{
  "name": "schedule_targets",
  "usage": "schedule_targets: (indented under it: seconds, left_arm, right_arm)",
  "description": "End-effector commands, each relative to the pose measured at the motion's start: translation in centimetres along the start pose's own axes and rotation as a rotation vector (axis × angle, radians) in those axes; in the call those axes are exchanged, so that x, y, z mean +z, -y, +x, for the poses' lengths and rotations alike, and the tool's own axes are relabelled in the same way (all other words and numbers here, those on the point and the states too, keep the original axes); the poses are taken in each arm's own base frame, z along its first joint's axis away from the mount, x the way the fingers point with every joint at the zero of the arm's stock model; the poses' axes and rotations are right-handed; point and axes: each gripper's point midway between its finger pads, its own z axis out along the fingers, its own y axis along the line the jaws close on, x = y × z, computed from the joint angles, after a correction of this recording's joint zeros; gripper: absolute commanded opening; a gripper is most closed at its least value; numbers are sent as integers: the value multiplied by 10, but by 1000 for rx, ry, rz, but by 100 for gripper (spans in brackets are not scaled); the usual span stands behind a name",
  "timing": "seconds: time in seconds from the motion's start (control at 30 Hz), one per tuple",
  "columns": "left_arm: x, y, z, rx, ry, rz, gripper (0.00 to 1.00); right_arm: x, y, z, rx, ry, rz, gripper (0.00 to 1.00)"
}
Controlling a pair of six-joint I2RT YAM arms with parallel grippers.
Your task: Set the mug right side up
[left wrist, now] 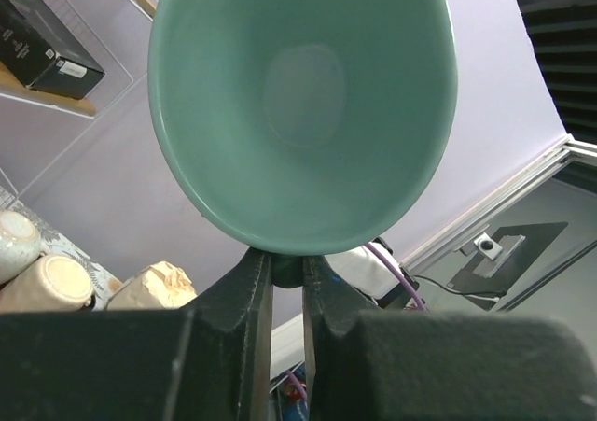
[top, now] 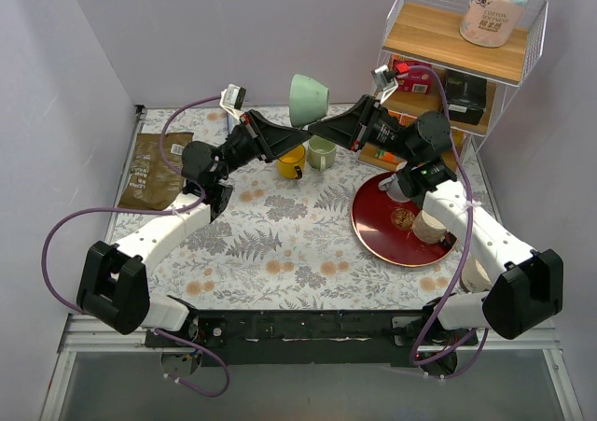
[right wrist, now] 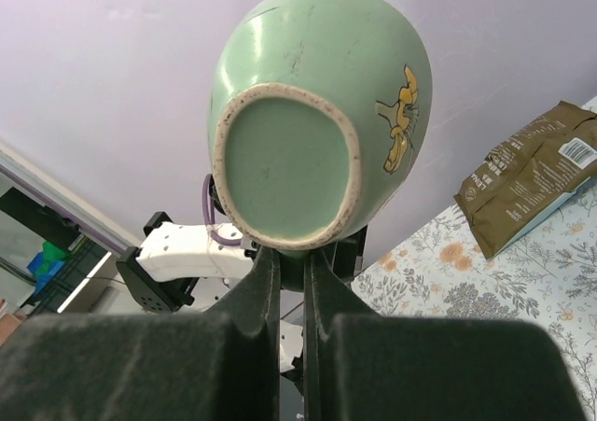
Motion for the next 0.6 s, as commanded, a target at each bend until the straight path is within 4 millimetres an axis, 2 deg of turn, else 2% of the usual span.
schedule_targets:
  seconds: [0.0, 0.03, 0.07, 0.1, 0.13, 0.17, 0.2, 0.23, 0.3, 0.33, 0.43, 0.57]
  left_arm:
    - [-1, 8, -9, 38, 54, -9, 0]
    - [-2, 1, -9, 32, 58, -48, 0]
    - [-2, 2, -11, 75, 65, -62, 0]
    - [-3, 0, -16, 88, 88, -87, 0]
    - [-5, -13, -15, 71, 89, -153, 0]
    - [-7, -12, -18, 118, 100, -178, 0]
    - [-9, -17, -21, 129, 113, -211, 0]
    - [-14, -30, -22, 119, 130, -285, 0]
    - [-22, -34, -25, 161, 148, -342, 0]
    - [-27, -43, -27, 156, 169, -402, 0]
    - [-43, -54, -29, 186, 185, -514, 0]
    - [-74, -78, -47, 263, 272, -749, 0]
  right_arm:
    - [-2, -12, 4, -52, -16, -28, 1]
    - [-3, -6, 7, -34, -30, -2, 1]
    - [-3, -4, 9, -31, -38, 10, 1]
    - [-4, 1, 11, -36, -46, 27, 12]
    - [-4, 11, 16, -2, -66, 66, 19]
    - [-5, 16, 20, 11, -78, 84, 24]
    - [-5, 22, 22, 24, -84, 103, 36]
    - [-7, 32, 27, 53, -89, 137, 42]
    - [-10, 44, 35, 92, -95, 173, 55]
    - [-11, 50, 37, 110, -93, 192, 58]
    - [-18, 74, 54, 177, -123, 267, 65]
    - [-32, 106, 79, 249, -176, 409, 71]
